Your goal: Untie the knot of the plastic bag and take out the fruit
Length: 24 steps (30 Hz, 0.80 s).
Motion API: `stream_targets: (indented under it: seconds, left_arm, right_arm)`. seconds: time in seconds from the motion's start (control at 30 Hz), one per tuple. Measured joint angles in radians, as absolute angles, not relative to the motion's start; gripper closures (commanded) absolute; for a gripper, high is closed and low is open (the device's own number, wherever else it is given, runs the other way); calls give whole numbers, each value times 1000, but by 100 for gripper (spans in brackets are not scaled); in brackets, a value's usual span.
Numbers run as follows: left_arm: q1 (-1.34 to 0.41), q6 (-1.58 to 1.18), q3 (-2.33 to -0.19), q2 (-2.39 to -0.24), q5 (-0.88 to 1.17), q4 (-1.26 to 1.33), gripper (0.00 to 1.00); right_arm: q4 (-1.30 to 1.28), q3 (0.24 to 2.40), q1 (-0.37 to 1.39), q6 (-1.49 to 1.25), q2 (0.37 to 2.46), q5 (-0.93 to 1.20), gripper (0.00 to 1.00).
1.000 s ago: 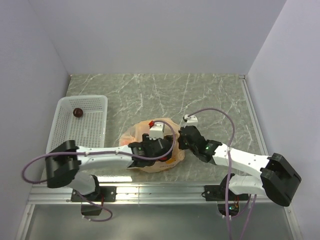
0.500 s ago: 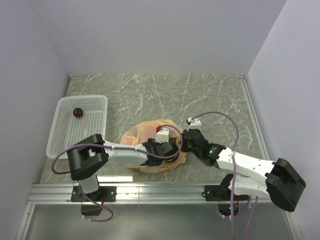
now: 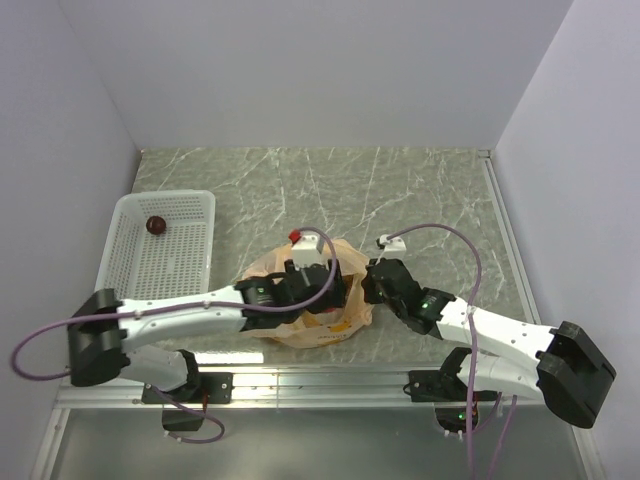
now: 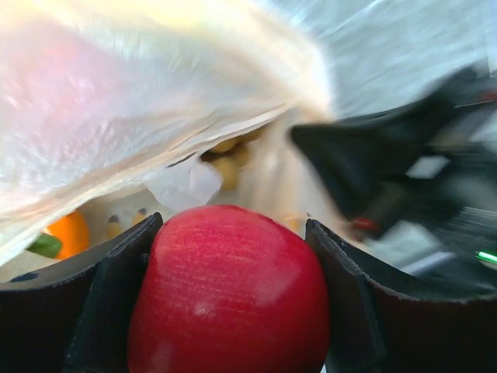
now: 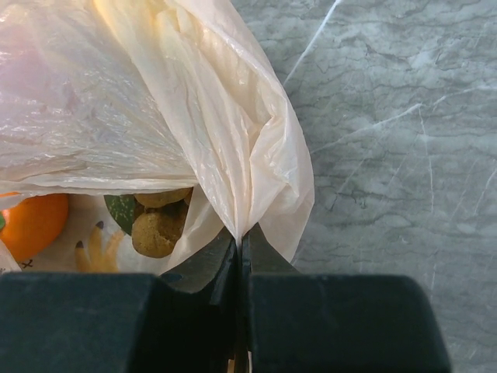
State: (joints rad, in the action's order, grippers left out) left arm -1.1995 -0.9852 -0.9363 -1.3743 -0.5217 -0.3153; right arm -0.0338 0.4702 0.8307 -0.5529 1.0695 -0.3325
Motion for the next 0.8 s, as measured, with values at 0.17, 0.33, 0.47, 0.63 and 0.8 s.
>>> stream_targets:
  seconds: [0.17, 0.33, 0.47, 0.63, 0.8]
  left_arm:
    - [-1146, -939, -956, -1224, -527, -332, 83]
    - [-939, -851, -1009, -1122, -558, -382, 82]
    - [-701, -778, -1031, -1050, -568, -399, 80]
    - [-266, -697, -1003, -1001, -470, -399, 77]
    - [105, -658, -896, -1051, -339, -370, 68]
  right_arm:
    - [-34, 470, 831, -554, 1069, -340, 93]
    - [-44, 470, 831, -562, 1069, -356, 94]
    - [-66, 470, 831, -566, 1056, -366, 94]
    - [-94, 470, 831, -568, 1008, -374, 93]
    - [-115, 470, 831, -568, 976, -373, 93]
